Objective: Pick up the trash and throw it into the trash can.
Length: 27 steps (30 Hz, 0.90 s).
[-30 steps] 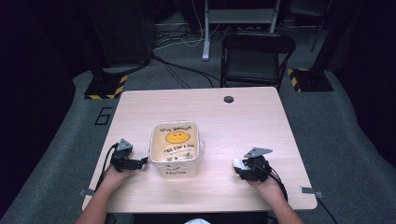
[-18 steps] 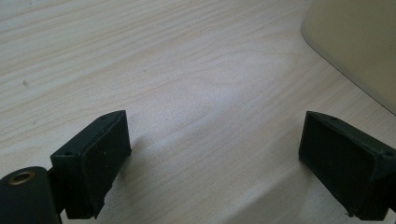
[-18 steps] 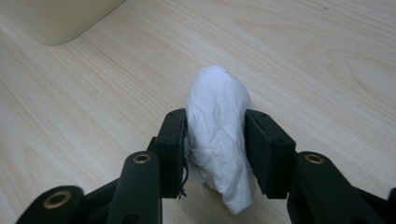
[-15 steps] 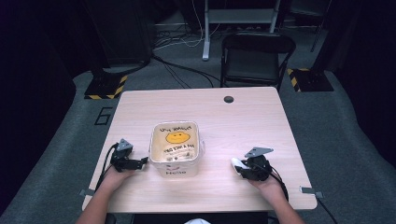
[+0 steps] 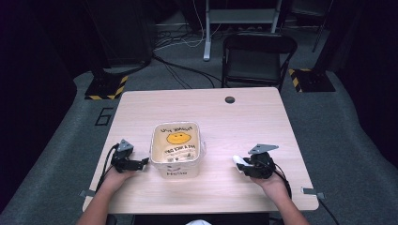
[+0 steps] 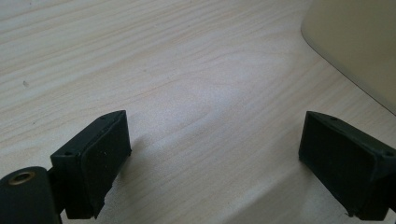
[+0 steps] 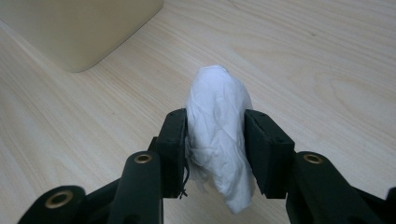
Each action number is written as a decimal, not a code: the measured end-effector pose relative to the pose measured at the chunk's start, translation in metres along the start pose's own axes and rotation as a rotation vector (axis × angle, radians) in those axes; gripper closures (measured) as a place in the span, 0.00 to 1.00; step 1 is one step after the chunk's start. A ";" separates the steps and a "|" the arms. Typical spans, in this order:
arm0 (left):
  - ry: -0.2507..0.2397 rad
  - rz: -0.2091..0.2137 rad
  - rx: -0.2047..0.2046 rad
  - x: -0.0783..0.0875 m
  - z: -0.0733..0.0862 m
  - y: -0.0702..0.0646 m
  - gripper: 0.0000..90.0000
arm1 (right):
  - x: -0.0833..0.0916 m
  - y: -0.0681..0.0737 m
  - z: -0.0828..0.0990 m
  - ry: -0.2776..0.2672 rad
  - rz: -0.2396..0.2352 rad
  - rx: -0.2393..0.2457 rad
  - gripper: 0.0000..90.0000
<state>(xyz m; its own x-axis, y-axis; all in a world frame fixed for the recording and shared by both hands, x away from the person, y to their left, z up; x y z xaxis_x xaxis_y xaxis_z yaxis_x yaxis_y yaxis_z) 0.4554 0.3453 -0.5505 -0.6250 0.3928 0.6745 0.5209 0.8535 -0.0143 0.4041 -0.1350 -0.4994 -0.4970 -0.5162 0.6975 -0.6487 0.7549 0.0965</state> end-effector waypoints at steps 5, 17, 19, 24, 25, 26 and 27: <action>0.000 0.000 -0.001 0.000 0.000 0.000 0.10 | 0.009 -0.003 -0.010 -0.007 -0.005 0.000 0.66; 0.000 0.000 0.000 0.000 0.000 0.000 0.10 | 0.024 0.003 -0.034 -0.025 -0.016 0.026 0.66; 0.000 0.000 0.000 0.000 0.000 0.000 0.10 | 0.025 0.005 -0.037 -0.025 -0.019 0.025 0.66; 0.001 0.000 -0.001 0.000 0.000 0.000 0.10 | 0.028 0.008 -0.046 -0.031 -0.029 0.029 0.66; 0.001 0.000 -0.001 0.000 0.000 0.000 0.10 | 0.028 0.009 -0.047 -0.032 -0.031 0.032 0.66; 0.000 0.000 -0.001 0.000 0.000 0.000 0.10 | 0.029 0.010 -0.049 -0.033 -0.031 0.030 0.66; 0.000 0.000 0.000 0.000 0.000 0.000 0.10 | 0.029 0.011 -0.051 -0.035 -0.031 0.029 0.66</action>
<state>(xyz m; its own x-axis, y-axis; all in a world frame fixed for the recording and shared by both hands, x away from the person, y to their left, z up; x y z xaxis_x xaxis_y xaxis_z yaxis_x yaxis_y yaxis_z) 0.4554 0.3453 -0.5505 -0.6249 0.3929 0.6747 0.5211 0.8534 -0.0143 0.4117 -0.1216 -0.4420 -0.4959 -0.5531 0.6695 -0.6805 0.7265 0.0961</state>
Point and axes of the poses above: each handheld gripper's, and its own axes: x roughly backward along the jaws, z roughly out of its underside, y roughly to its left, the point moved 3 cm from there along -x, roughly forward along the jaws
